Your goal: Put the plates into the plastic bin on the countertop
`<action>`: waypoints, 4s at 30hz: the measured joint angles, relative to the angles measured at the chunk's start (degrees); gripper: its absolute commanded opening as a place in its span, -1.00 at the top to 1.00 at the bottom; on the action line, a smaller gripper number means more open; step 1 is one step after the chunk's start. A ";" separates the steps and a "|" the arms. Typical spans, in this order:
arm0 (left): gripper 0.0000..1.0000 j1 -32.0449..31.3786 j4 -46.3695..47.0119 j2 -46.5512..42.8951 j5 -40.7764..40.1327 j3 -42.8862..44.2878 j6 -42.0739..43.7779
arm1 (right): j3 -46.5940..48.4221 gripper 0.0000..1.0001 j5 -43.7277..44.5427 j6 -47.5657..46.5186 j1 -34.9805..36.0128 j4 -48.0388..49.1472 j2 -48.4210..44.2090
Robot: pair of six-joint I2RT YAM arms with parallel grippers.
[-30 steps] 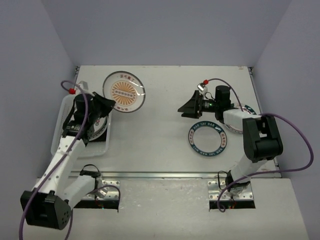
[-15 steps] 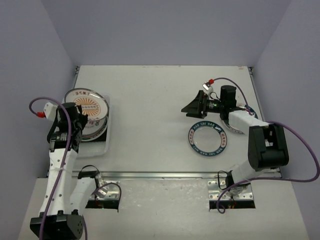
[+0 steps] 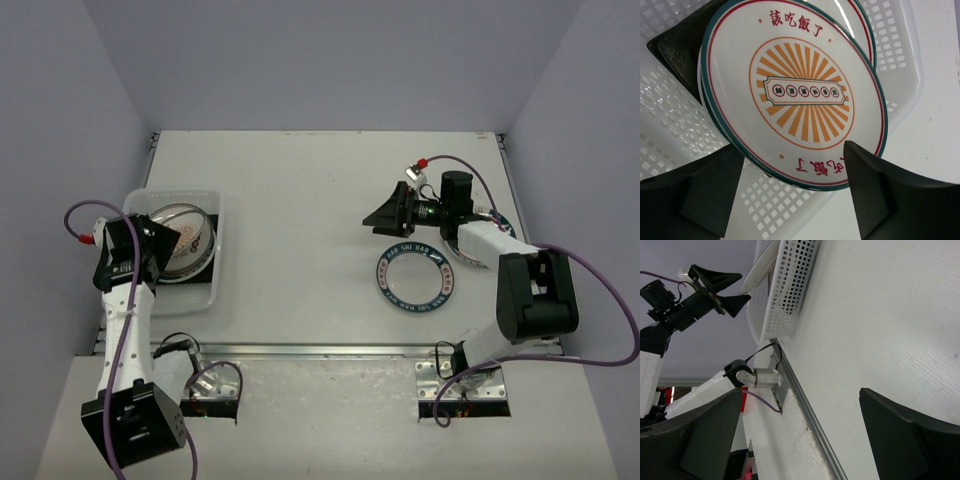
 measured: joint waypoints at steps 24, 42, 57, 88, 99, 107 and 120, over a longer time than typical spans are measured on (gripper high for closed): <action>-1.00 -0.62 0.31 -2.94 20.44 4.54 11.05 | 4.77 -0.97 12.07 -9.51 2.80 -16.18 -0.97; -1.00 -57.70 31.66 30.47 17.90 6.98 5.03 | 2.99 -0.98 38.70 -14.14 5.44 -37.37 -47.84; -0.60 -64.11 57.04 69.21 32.34 23.37 -6.28 | 2.33 -0.97 40.25 -14.43 5.44 -46.92 -57.27; 1.00 -65.45 43.23 57.28 18.89 16.21 -4.04 | 1.96 -0.98 45.99 -15.70 5.44 -48.35 -54.44; 1.00 -34.17 18.36 10.65 4.30 11.14 -0.92 | 1.43 -0.97 48.03 -14.28 5.42 -43.87 -50.57; 1.00 1.78 6.56 6.71 1.97 8.56 3.06 | -0.40 -0.98 44.94 -13.28 5.38 -38.64 -45.09; 1.00 11.37 -1.76 -1.39 2.88 2.35 7.56 | -1.28 -0.98 42.02 -15.09 5.38 -34.98 -41.26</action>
